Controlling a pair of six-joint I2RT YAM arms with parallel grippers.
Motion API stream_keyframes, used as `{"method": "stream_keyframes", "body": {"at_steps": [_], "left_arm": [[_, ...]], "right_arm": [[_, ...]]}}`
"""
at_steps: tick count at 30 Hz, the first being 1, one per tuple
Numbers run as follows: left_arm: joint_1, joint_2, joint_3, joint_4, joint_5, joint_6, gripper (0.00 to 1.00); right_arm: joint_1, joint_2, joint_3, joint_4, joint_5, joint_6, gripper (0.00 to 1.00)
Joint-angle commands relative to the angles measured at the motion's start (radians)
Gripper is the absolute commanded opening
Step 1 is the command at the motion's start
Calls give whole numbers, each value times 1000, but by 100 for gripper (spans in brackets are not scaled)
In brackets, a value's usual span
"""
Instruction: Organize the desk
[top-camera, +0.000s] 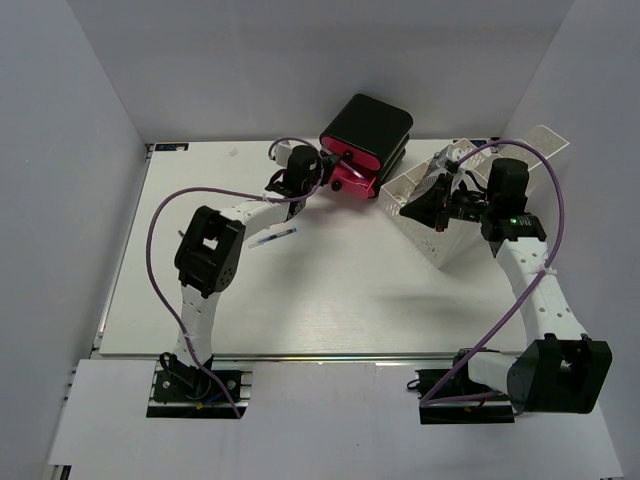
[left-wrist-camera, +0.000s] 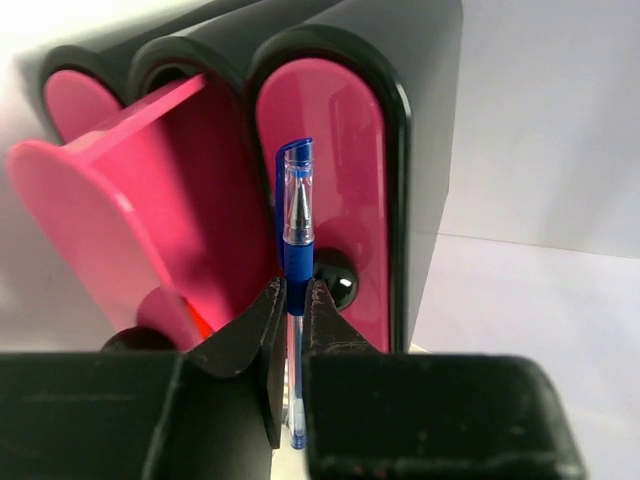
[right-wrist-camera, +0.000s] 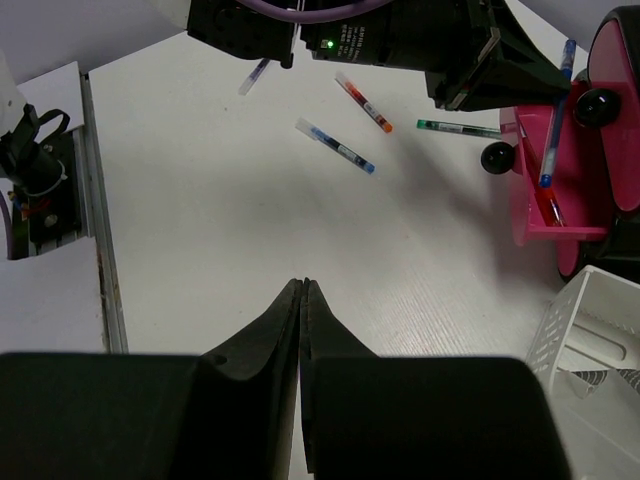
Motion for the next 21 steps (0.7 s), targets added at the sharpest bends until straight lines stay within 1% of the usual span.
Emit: {"method": "stream_keyframes", "body": {"at_steps": [1, 2, 6, 13, 16, 18, 21], "left_arm": [[-7, 10, 58, -15, -15, 10, 20], [-7, 16, 67, -20, -15, 10, 22], [-7, 24, 73, -32, -20, 10, 25], [-7, 36, 84, -40, -32, 4, 27], [-7, 44, 99, -48, -27, 6, 37], [-7, 50, 104, -48, -23, 6, 42], [-7, 50, 105, -42, -17, 6, 45]], "right_arm": [[-4, -20, -10, 30, -28, 8, 5], [-37, -20, -10, 29, -30, 8, 5], [-42, -25, -10, 32, -36, 8, 5], [-54, -25, -13, 32, -45, 11, 5], [-56, -25, -13, 32, -47, 11, 5], [-57, -22, -12, 33, -48, 13, 5], [-60, -23, -13, 35, -50, 14, 5]]}}
